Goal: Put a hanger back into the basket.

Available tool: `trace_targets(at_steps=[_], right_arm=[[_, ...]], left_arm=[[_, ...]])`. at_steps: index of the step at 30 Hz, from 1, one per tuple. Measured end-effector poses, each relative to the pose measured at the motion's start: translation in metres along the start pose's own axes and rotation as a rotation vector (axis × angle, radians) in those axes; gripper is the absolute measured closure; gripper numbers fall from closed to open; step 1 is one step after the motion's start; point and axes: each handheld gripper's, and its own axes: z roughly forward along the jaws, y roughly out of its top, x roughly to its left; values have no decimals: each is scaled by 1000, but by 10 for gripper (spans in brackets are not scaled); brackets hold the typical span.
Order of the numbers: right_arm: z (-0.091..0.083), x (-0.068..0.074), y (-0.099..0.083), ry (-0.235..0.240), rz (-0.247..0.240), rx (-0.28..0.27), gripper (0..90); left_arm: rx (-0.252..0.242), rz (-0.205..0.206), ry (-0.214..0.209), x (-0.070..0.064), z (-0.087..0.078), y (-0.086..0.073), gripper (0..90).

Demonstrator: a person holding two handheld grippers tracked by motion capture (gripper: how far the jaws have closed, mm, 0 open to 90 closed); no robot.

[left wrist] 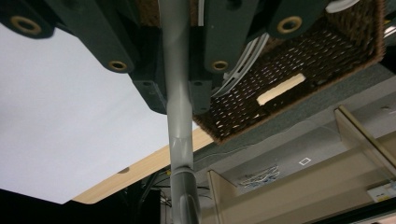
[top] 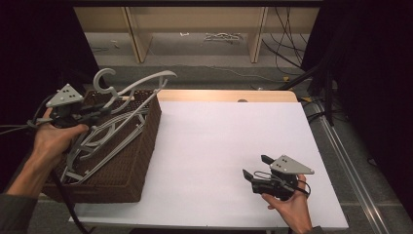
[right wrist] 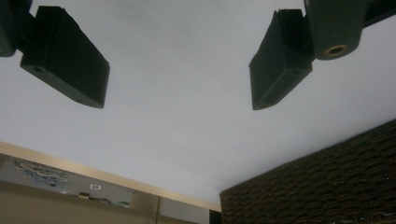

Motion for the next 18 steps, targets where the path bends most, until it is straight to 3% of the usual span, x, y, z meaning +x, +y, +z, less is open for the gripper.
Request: trace_targets(at_steps=[1, 9, 13, 15, 18], right_arm=[[0, 0, 0, 0, -3, 2, 211], [4, -1, -2, 4, -7, -12, 211], [4, -2, -3, -1, -14, -11, 211], [1, -2, -2, -7, -14, 19, 211], [2, -2, -2, 2, -14, 10, 211]], left_arm=[[-9, 20, -3, 4, 1, -2, 793], [7, 1, 24, 24, -2, -23, 793], [18, -8, 48, 29, -4, -32, 793], [20, -9, 49, 32, -6, -36, 793], [17, -3, 49, 35, -9, -39, 793]])
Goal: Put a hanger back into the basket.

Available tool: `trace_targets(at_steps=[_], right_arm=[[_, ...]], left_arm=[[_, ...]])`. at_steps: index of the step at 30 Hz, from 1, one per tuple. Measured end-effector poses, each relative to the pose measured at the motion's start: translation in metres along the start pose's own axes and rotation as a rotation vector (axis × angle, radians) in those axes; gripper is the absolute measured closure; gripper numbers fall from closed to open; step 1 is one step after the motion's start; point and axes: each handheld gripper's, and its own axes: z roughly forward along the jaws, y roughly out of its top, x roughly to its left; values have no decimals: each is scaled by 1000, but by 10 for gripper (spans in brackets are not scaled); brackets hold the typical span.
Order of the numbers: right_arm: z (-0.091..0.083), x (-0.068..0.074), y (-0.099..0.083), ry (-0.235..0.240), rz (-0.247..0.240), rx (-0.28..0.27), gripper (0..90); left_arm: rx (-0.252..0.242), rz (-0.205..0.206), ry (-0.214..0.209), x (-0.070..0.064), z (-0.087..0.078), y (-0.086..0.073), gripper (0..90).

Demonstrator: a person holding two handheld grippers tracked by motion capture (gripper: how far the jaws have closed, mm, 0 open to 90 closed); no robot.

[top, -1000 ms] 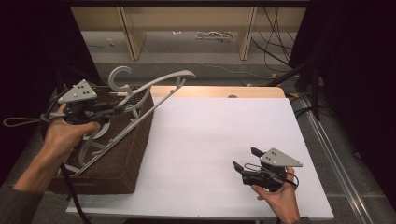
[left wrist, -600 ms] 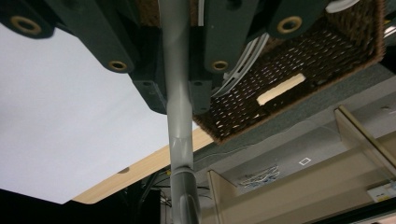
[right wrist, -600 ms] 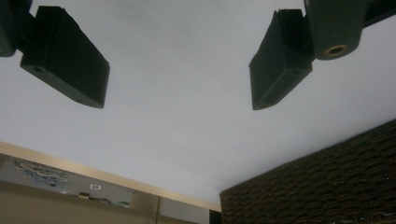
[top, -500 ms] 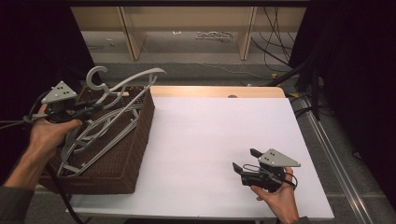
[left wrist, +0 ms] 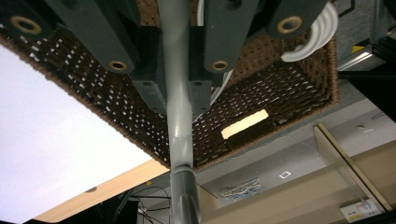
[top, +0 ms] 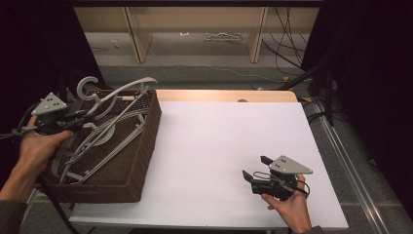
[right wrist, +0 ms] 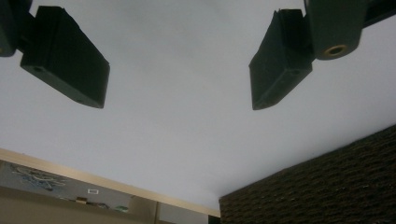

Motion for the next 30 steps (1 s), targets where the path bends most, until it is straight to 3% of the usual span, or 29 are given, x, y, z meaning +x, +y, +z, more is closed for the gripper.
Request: trace_targets(at_steps=[12, 19, 23, 24, 30], right_arm=[[1, 0, -1, 4, 9, 13, 210], [0, 0, 0, -4, 13, 20, 202], [1, 0, -1, -4, 14, 19, 203], [0, 0, 0, -2, 16, 26, 202], [2, 0, 0, -4, 6, 10, 203]], left_arm=[[42, -2, -3, 5, 1, -23, 793], [71, -16, -29, 13, 6, -34, 793], [78, -18, -33, 11, -1, -36, 793], [100, 1, -27, 11, -3, -37, 793], [124, 7, -40, 12, 3, -42, 792]])
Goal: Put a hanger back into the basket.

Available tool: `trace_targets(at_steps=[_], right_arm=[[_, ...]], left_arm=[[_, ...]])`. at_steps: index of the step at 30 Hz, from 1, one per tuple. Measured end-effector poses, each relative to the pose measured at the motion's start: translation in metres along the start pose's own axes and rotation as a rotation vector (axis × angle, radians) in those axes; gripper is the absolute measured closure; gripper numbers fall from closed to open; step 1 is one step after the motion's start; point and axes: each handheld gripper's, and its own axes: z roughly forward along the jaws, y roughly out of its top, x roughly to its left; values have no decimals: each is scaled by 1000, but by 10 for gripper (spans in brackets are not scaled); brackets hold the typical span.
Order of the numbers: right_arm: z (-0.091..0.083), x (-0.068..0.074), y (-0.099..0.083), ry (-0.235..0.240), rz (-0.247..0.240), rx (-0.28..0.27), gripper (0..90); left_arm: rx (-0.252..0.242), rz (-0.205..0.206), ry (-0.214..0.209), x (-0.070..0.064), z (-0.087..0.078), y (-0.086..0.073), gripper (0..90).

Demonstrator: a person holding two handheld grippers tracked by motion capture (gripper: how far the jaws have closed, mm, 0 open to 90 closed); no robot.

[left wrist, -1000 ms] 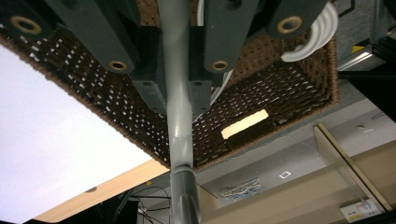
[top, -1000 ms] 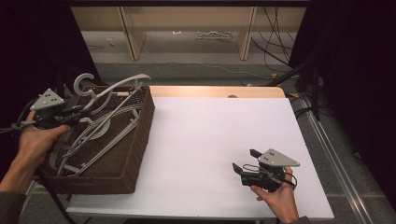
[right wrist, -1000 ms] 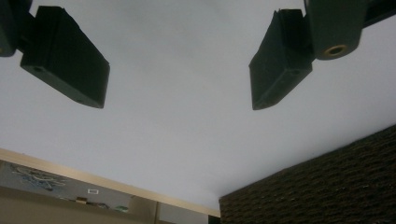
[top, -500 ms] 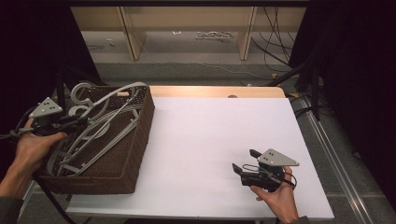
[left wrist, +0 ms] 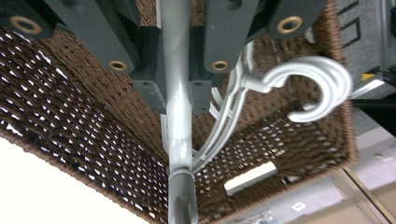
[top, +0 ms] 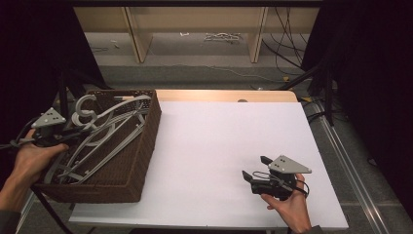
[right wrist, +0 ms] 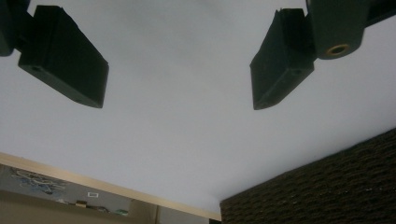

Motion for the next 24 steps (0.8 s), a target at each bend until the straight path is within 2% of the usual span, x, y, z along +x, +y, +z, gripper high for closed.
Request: trace_targets(at_steps=[1, 2, 3, 5, 6, 8, 9, 10, 11, 12, 15, 17, 18, 19, 21, 23, 24], right_arm=[[0, 0, 0, 1, 0, 3, 203], [0, 0, 0, 1, 0, 3, 203], [0, 0, 0, -1, -2, 1, 203], [0, 0, 0, 1, 2, 5, 203], [1, 0, 0, 4, 3, 9, 203], [0, 0, -1, -4, -5, 14, 203], [-1, 0, 0, -2, -9, 23, 203], [-1, 0, 0, -1, -9, 23, 203], [-1, 0, 0, 1, 1, 22, 203], [1, 0, -1, 8, 5, -5, 203], [0, 0, -1, 5, -4, 8, 203], [1, 1, 0, 10, 7, 15, 205], [0, 1, 0, 6, 5, 11, 208], [0, 1, 0, 2, -2, 1, 208], [0, 1, 0, 5, 3, 3, 208], [1, 0, 0, -1, -1, 3, 205], [1, 0, 0, 5, 6, 9, 206]], left_arm=[[25, 16, -14, -1, 5, 0, 792], [25, 16, -14, -1, 5, 0, 791], [70, 44, -29, -3, 10, 1, 791], [46, 17, -34, -8, 18, 0, 791], [58, 37, -46, -7, 21, -1, 791], [65, 4, -45, -7, 31, -4, 791], [74, 9, -48, -6, 33, -5, 790], [90, -5, -48, -5, 37, -8, 790], [101, -27, -44, -5, 38, -11, 790], [98, -26, -47, -3, 39, -13, 790], [112, -79, -37, -2, 40, -20, 788], [138, -49, -28, 3, 43, -23, 779], [177, -73, -10, 3, 45, -27, 772], [187, -70, -6, 4, 47, -29, 750], [166, -90, 10, 6, 52, -31, 721], [171, -135, 25, 5, 53, -33, 705], [183, -92, 21, 9, 52, -32, 700]])
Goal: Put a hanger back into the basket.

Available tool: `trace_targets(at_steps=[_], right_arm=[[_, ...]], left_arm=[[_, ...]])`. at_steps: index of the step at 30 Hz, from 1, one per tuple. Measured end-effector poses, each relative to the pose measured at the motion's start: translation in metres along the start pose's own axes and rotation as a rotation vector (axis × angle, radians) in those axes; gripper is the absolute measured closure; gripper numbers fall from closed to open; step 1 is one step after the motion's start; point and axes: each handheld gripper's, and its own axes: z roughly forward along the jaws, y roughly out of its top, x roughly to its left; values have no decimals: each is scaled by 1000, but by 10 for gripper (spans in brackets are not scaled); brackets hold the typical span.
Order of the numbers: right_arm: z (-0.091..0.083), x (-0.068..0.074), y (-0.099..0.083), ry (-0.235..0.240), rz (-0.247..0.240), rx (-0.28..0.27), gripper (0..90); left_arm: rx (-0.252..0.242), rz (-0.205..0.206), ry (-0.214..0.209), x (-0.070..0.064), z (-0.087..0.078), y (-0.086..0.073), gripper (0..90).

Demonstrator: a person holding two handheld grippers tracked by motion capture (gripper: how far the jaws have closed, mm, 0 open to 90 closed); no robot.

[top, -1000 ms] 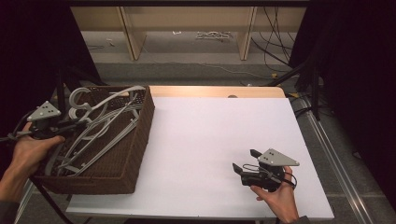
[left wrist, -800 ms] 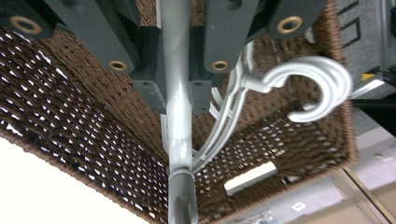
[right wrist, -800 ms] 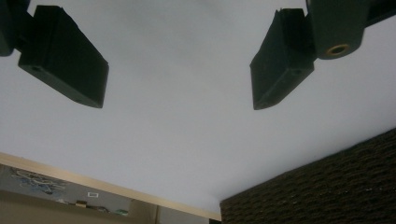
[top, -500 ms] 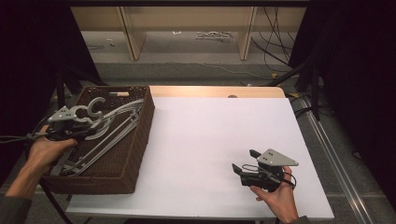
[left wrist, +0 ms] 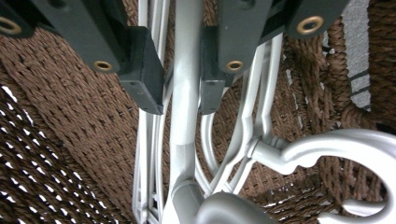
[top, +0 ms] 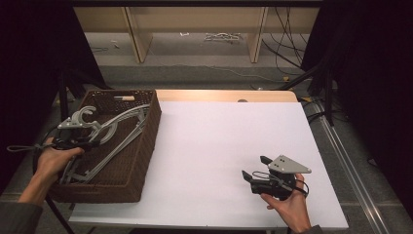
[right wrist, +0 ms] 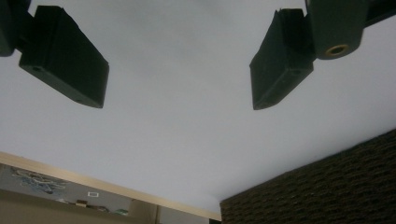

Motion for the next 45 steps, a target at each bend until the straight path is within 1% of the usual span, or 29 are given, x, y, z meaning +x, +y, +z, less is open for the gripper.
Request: trace_targets(at_steps=[1, 2, 3, 4, 6, 7, 8, 9, 10, 11, 15, 16, 18, 20, 22, 23, 26, 29, 31, 32, 34, 35, 36, 39, 40, 41, 42, 43, 45], right_arm=[[0, 0, 0, 3, 0, 2, 205], [0, 0, 0, 2, 0, 2, 206], [0, 0, 0, 2, 0, 1, 205], [0, 0, 0, 2, 0, 0, 205], [1, 0, 0, -6, -13, -8, 205], [0, 1, 0, 0, -2, -1, 205], [0, 1, 0, 1, -2, -2, 205], [0, 1, 0, 5, 1, 0, 205], [0, 1, 0, 6, 5, 0, 205], [0, 0, 0, -9, -13, 2, 205], [1, 1, 0, -6, -10, -13, 204], [1, 2, 0, 3, 5, -5, 205], [1, 1, 0, -4, -15, -15, 204], [1, 2, 0, 1, 0, -6, 204], [1, 2, 0, -3, -15, -16, 205], [1, 2, 1, -5, -16, -18, 205], [1, 3, 1, 0, -17, -30, 204], [0, 4, 1, 1, -14, -21, 204], [1, 5, 2, 2, -18, -42, 204], [1, 7, 2, 19, -5, -31, 204], [2, 7, 2, 13, -20, -62, 204], [2, 9, 3, 23, -6, -43, 204], [2, 9, 3, 17, -14, -58, 204], [2, 11, 4, 19, -28, -58, 204], [1, 12, 3, 24, -19, -50, 204], [2, 12, 3, 23, -29, -58, 203], [2, 12, 3, 21, -27, -62, 203], [2, 13, 3, 29, -14, -46, 203], [3, 13, 3, 22, -28, -56, 203]], left_arm=[[-23, 14, 18, 1, 1, 0, 687], [-38, -52, 55, -2, -1, -1, 668], [-32, -30, 57, 2, -3, 0, 616], [-23, -66, 82, 1, -6, 0, 591], [-57, -90, 121, 1, -11, 0, 548], [-80, -111, 139, 0, -12, 0, 525], [-135, -148, 163, -2, -16, 1, 500], [-144, -147, 165, -2, -19, 1, 477], [-175, -165, 176, -5, -23, 3, 464], [-202, -175, 181, -7, -28, 5, 443], [-266, -198, 171, -17, -42, 9, 390], [-283, -201, 168, -22, -47, 11, 374], [-303, -205, 161, -28, -51, 14, 343], [-348, -211, 132, -39, -56, 18, 322], [-379, -215, 108, -49, -60, 21, 306], [-385, -214, 101, -53, -61, 22, 283], [-423, -195, 23, -74, -65, 25, 287], [-454, -170, -13, -90, -68, 26, 268], [-471, -156, -33, -103, -71, 26, 262], [-475, -144, -33, -106, -72, 26, 262], [-486, -128, -35, -113, -75, 25, 261], [-494, -123, -35, -117, -76, 24, 259], [-500, -119, -32, -120, -77, 23, 259], [-489, -98, -33, -133, -79, 19, 257], [-495, -81, -34, -139, -81, 17, 257], [-494, -56, -36, -143, -83, 16, 257], [-489, -52, -39, -148, -83, 14, 257], [-486, -52, -40, -152, -83, 13, 257], [-487, -36, -39, -158, -84, 10, 257]])
